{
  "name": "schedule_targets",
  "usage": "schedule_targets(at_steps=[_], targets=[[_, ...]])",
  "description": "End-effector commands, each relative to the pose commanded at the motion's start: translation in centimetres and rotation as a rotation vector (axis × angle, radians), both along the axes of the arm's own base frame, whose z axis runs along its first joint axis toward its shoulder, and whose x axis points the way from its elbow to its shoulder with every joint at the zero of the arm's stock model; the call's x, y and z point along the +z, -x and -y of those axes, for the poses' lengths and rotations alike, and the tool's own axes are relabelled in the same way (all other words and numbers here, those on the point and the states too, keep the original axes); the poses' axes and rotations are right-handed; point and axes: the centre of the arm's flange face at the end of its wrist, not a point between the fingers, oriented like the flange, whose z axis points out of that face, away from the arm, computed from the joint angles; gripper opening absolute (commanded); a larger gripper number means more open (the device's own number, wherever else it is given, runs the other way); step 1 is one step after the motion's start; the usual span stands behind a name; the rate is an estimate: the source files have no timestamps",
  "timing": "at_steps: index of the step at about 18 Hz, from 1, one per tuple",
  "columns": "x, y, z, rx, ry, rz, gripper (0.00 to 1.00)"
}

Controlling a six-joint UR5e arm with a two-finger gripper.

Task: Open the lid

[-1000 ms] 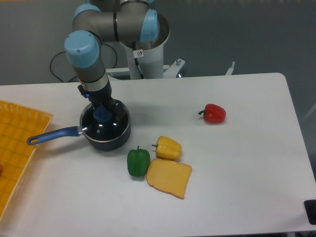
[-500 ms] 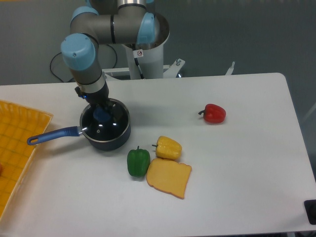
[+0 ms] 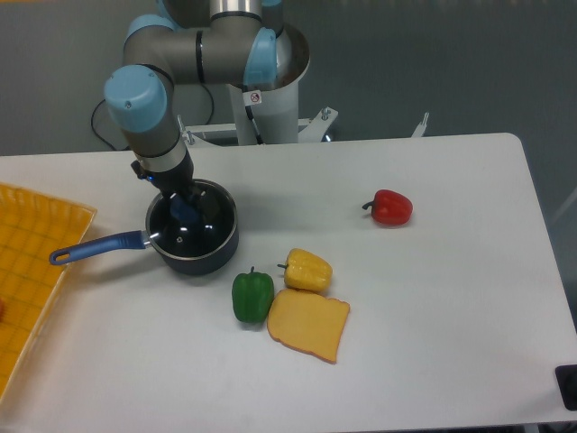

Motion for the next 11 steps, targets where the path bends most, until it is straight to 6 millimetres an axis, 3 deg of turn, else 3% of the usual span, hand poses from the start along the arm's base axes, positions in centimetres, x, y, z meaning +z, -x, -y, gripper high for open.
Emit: schedule_targets(at_steps=[4, 11], targets=[[-0.41, 0.01, -0.14, 0.003, 0.009, 0.003, 0.96], [-0.19, 0.12, -0.4, 0.0, 0.005, 0.003, 0.69]])
